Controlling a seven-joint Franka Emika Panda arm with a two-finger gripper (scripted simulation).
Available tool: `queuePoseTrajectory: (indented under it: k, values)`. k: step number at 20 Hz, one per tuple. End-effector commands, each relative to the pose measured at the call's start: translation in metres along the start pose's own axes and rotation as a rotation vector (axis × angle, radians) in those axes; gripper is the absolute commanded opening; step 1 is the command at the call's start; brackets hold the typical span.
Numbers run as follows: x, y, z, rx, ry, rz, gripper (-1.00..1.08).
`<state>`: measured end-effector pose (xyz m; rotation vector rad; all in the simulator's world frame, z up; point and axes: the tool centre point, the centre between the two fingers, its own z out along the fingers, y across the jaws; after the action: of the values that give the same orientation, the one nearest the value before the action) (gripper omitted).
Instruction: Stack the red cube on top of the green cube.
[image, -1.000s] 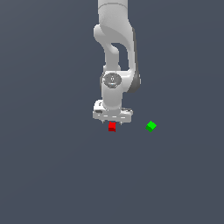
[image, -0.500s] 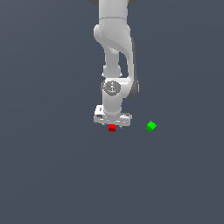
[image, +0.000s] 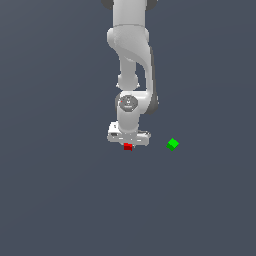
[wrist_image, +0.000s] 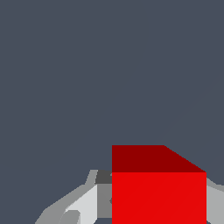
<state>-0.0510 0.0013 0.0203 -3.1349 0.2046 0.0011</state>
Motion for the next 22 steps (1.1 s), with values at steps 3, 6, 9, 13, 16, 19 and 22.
queuePoseTrajectory:
  k: [3,6,9,13,16,19,22]
  values:
    - [0.0,0.0,0.0,0.0,0.001,0.0,-1.0]
    - [0.0,0.0,0.0,0.0,0.001,0.0,-1.0]
    - [0.0,0.0,-0.003,0.0,0.001,0.0,-1.0]
    - [0.0,0.0,-0.013,0.0,0.001,0.0,-1.0]
    - [-0.001,0.0,-0.027,0.0,0.001,0.0,-1.0]
    - [-0.001,0.0,-0.047,0.0,0.001,0.0,-1.0]
    - [-0.001,0.0,-0.067,0.0,0.001,0.0,-1.0]
